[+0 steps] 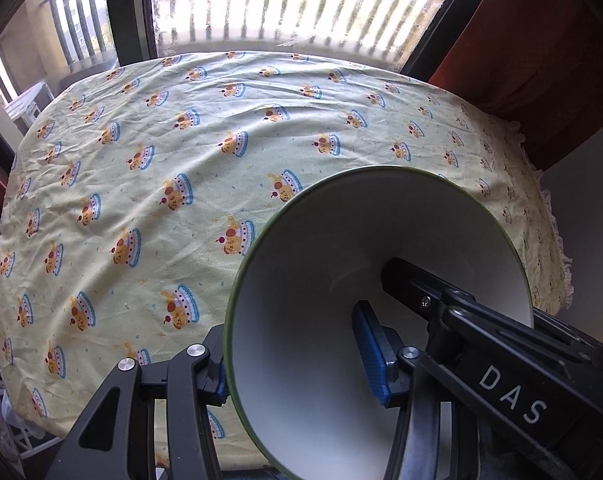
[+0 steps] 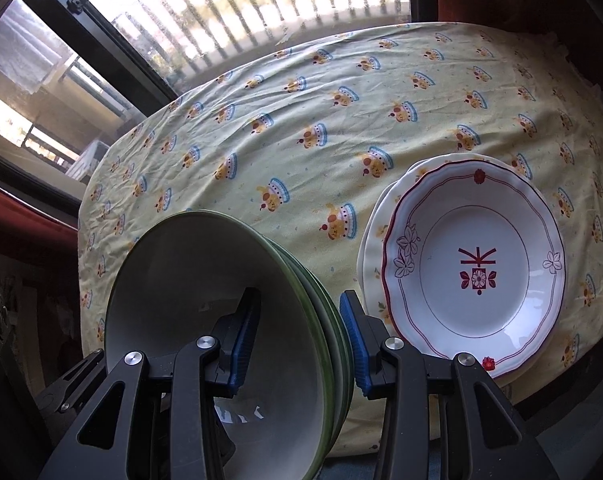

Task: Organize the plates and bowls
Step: 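Lift the bowl stack and carry it over the plate stack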

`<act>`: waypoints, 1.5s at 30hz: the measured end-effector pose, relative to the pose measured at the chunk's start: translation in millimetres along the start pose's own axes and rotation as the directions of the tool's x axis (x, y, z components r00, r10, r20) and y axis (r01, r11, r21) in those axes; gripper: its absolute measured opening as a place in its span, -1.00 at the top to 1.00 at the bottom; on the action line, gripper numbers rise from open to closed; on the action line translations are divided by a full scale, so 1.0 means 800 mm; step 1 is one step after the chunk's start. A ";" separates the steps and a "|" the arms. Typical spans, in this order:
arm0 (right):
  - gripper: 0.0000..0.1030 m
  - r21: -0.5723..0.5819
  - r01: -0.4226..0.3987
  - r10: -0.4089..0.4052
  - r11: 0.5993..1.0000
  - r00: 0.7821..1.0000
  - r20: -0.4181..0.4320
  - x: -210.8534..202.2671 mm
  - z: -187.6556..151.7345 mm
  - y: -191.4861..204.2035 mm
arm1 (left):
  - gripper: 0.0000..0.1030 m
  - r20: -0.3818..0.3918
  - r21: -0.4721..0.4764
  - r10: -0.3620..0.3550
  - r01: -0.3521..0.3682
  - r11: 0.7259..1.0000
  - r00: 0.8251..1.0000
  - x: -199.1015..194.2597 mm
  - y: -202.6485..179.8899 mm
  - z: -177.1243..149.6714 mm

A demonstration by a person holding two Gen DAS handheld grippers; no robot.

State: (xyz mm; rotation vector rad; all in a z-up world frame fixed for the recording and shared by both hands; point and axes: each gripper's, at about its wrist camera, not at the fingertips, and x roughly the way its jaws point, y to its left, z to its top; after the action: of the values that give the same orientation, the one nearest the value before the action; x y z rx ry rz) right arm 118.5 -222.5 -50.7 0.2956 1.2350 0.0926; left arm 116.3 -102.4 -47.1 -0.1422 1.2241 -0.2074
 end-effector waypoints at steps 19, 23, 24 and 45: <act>0.14 -0.106 -0.022 0.021 0.994 1.000 -0.009 -0.025 0.039 -0.099 | 0.03 0.028 -0.104 0.019 -0.016 0.994 0.999 0.028 -0.097 0.005; 0.14 -0.113 -0.027 0.025 0.993 0.999 -0.022 -0.023 0.043 -0.120 | 0.03 0.013 -0.118 0.022 -0.020 0.993 1.000 0.038 -0.114 0.003; 0.14 -0.111 -0.027 0.025 0.993 0.999 -0.027 -0.022 0.044 -0.126 | 0.03 0.007 -0.122 0.022 -0.021 0.992 1.000 0.042 -0.118 0.003; 0.13 -0.169 -0.005 -0.009 0.986 0.997 -0.080 0.011 0.065 -0.190 | 0.09 -0.010 -0.161 0.079 -0.079 0.984 0.997 0.095 -0.168 0.007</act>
State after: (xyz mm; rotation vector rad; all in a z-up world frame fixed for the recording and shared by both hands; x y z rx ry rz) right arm 156.7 -375.2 -84.2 0.1444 1.2989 0.2084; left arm 135.5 -251.1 -85.1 -0.2330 1.2475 -0.0394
